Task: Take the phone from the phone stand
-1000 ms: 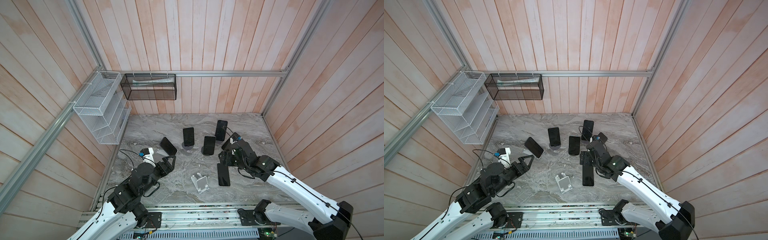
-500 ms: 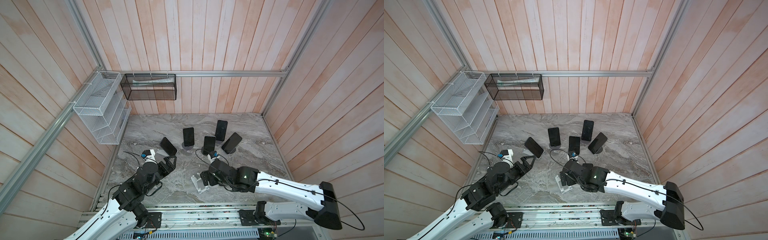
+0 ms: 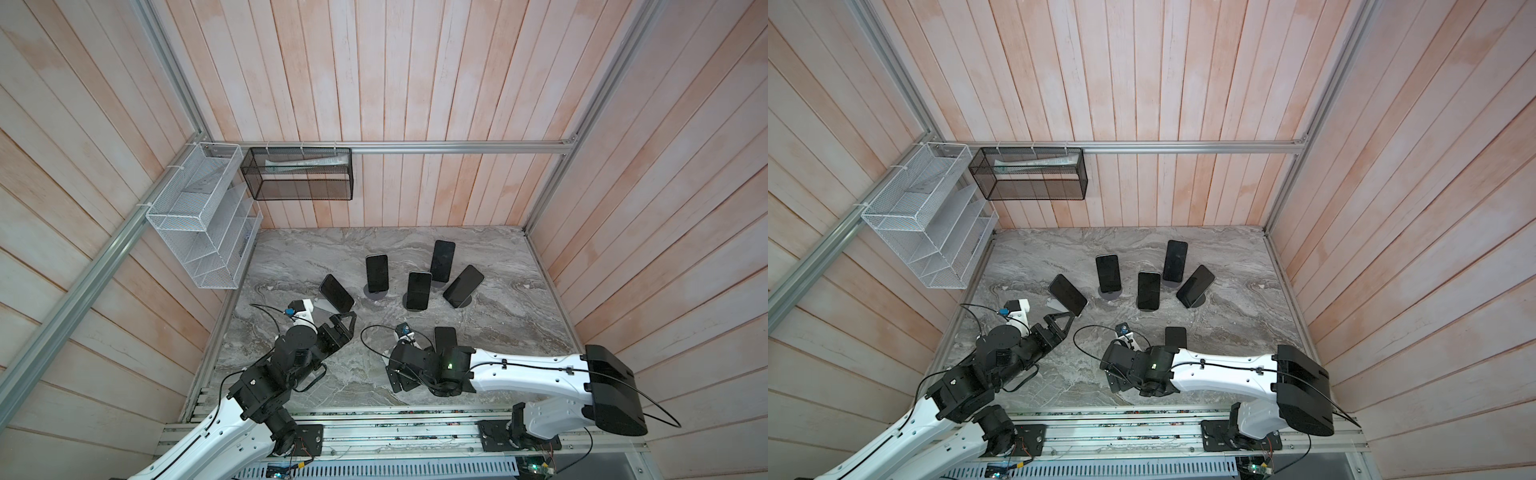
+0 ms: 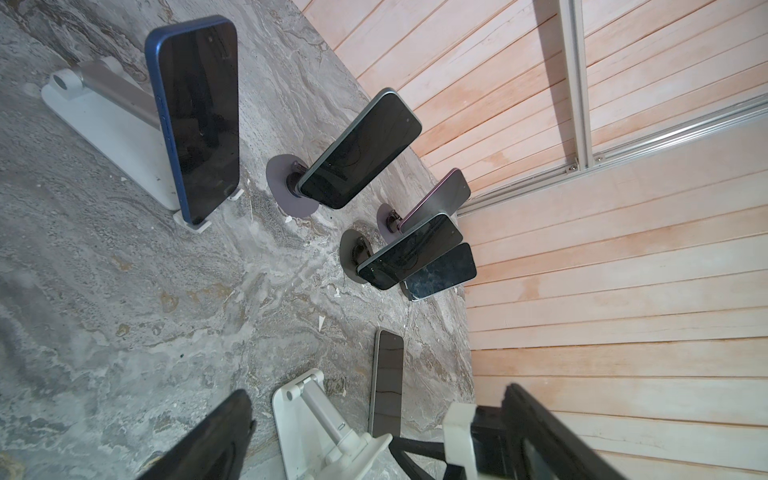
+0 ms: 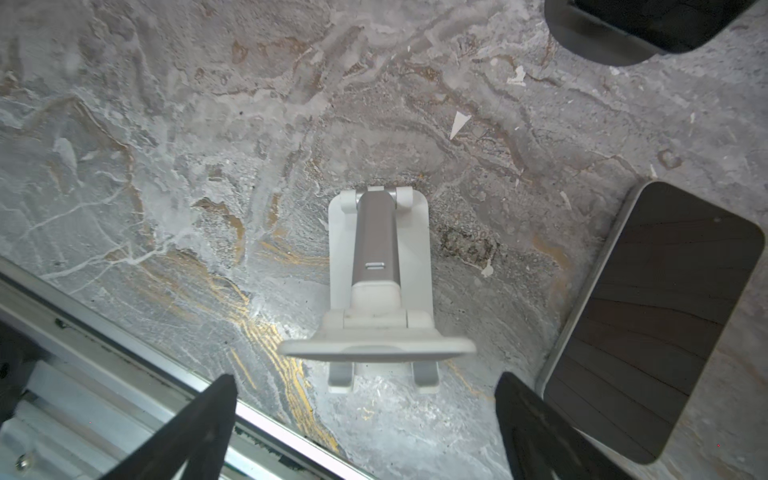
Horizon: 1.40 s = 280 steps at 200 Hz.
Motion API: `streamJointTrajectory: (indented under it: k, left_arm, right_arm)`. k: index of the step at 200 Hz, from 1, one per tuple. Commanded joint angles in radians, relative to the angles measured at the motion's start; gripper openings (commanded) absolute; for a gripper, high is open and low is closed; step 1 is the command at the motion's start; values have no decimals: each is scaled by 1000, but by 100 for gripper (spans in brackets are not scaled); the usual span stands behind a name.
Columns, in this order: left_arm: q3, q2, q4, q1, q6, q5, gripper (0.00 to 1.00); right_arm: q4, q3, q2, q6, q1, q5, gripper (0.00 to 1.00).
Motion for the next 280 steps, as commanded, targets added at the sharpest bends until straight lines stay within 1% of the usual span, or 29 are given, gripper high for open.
streamJointTrajectory:
  k: [1, 21, 42, 62, 89, 118, 137, 171, 190, 203, 211, 219, 230, 258, 273, 280]
  left_arm:
    - [-30, -33, 20, -3, 10, 10, 95]
    - [-46, -55, 27, -2, 10, 1, 95]
    - [-50, -62, 34, -3, 23, -5, 96]
    - [-53, -52, 46, -2, 37, -9, 96]
    - [-47, -34, 46, -3, 42, -4, 96]
    - [-69, -37, 63, -3, 14, -6, 96]
    - [-73, -38, 83, -2, 3, -4, 96]
    - [-32, -12, 93, -2, 26, -16, 96]
    - [3, 8, 87, -1, 39, -15, 96]
    - [28, 19, 84, -1, 52, -13, 96]
    - [38, 23, 85, -3, 59, -16, 96]
    - [50, 27, 89, -3, 68, -24, 96]
    - [66, 32, 93, -2, 81, -36, 96]
    - [113, 53, 95, -3, 121, -67, 96]
    - [133, 71, 96, -2, 148, -83, 96]
    - [144, 82, 88, -3, 158, -90, 96]
  right_arm:
    - [7, 19, 35, 6, -5, 50, 98]
    - [42, 23, 69, -35, -25, 16, 91]
    - [60, 26, 89, -80, -43, 4, 87]
    - [83, 18, 99, -122, -54, -27, 80]
    - [76, 28, 119, -130, -62, -44, 72]
    - [51, 41, 121, -121, -61, -44, 63]
    - [17, 53, 90, -108, -56, -16, 58]
    - [-71, 69, -21, -72, -50, 76, 55]
    - [-163, 122, -95, -57, -53, 175, 55]
    - [-208, 169, -145, -83, -63, 247, 55]
    - [-236, 213, -169, -107, -94, 263, 54]
    - [-260, 261, -184, -135, -147, 272, 53]
    - [-260, 316, -202, -203, -215, 282, 53]
    - [-211, 436, -199, -395, -450, 266, 53]
    - [-151, 485, -183, -485, -597, 208, 54]
    - [-118, 503, -172, -512, -686, 164, 54]
